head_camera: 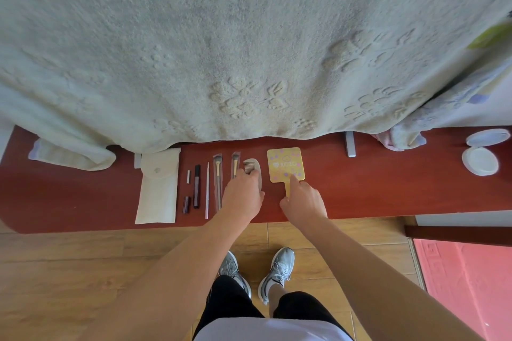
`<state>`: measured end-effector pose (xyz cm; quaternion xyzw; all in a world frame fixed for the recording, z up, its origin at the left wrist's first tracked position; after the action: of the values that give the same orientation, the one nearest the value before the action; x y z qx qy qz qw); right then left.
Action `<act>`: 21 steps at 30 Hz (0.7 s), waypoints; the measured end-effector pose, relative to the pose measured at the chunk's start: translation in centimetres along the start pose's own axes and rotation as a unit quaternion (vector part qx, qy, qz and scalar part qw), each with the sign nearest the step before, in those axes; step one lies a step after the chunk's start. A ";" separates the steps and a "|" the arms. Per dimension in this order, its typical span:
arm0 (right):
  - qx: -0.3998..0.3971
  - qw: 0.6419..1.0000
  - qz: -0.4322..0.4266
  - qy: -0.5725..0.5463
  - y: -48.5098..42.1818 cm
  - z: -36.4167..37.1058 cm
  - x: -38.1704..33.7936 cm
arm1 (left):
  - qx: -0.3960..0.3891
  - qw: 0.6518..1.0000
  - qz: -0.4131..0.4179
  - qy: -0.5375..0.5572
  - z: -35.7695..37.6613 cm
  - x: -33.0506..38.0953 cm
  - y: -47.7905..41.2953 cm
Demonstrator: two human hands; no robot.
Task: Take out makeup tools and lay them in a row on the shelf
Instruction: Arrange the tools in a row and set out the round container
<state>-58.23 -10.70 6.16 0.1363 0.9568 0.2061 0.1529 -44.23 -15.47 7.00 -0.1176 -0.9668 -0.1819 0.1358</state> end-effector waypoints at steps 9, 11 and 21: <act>-0.001 1.000 -0.008 0.009 -0.2 -0.1 -0.1 | 0.003 1.000 0.001 0.005 -0.1 -0.1 -0.1; -0.002 1.000 -0.011 0.009 -0.2 0.0 0.0 | 0.002 1.000 0.001 0.004 0.0 -0.2 -0.1; -0.016 0.999 -0.016 0.034 -0.6 0.2 0.0 | -0.002 1.000 0.000 0.000 -0.1 -0.1 -0.1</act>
<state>-58.29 -11.19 5.69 0.1118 0.9601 0.2232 0.1259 -44.17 -15.62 7.06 -0.1179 -0.9663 -0.1843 0.1359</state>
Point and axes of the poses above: each hand's wrist, its own y-axis away from the middle knuckle, its own z-axis out of the palm, x = y × z, the point moved 8 cm from there along -y, towards the middle knuckle, and after that the axes turned 3 degrees about y, right-handed, at the moved point
